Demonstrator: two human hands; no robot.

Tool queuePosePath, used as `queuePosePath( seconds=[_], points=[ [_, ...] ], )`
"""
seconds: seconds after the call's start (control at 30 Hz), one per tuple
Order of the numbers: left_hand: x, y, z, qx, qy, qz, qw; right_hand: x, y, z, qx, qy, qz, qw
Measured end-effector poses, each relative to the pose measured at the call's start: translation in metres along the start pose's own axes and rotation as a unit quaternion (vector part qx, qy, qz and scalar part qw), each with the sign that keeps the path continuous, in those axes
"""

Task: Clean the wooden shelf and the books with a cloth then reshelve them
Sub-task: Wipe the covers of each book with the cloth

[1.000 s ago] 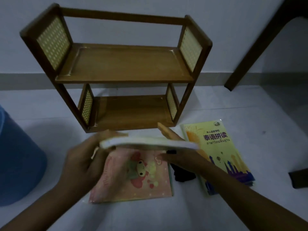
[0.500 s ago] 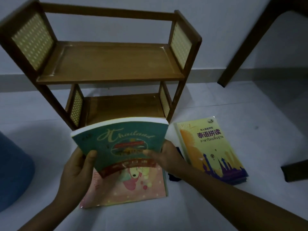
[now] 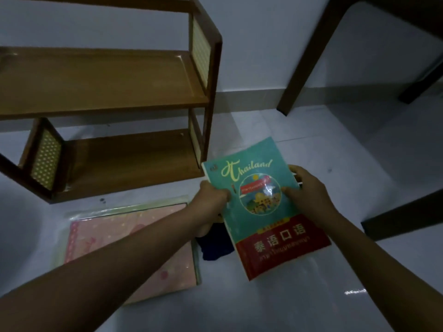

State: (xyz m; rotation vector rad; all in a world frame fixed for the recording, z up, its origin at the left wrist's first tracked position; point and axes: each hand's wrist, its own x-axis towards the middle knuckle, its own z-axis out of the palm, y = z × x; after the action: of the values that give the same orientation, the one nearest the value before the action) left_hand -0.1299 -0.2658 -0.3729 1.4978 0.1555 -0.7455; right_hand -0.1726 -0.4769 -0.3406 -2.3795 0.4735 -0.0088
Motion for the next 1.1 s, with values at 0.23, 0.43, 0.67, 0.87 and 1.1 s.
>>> queuePosePath(
  seconds=[0.23, 0.43, 0.67, 0.87, 1.1],
  points=[
    [0.040, -0.021, 0.026, 0.011, 0.017, 0.019, 1.000, 0.036, 0.057, 0.027, -0.067, -0.023, 0.046, 0.996],
    [0.025, -0.027, -0.026, 0.276, 0.048, 0.111, 0.954, 0.014, 0.047, 0.066, -0.144, -0.004, -0.091, 0.985],
    [-0.047, -0.058, -0.172, 0.502, 0.074, 0.124, 0.853, -0.059, 0.016, 0.167, -0.215, -0.200, -0.216, 0.931],
    [-0.091, -0.103, -0.277, 0.658, -0.024, -0.008, 0.752, -0.016, -0.018, 0.172, -0.011, -0.034, -0.141, 0.989],
    [-0.092, -0.131, -0.288, 0.679, -0.015, 0.094, 0.728, -0.095, -0.055, 0.247, -0.230, -0.109, -0.331, 0.909]
  ],
)
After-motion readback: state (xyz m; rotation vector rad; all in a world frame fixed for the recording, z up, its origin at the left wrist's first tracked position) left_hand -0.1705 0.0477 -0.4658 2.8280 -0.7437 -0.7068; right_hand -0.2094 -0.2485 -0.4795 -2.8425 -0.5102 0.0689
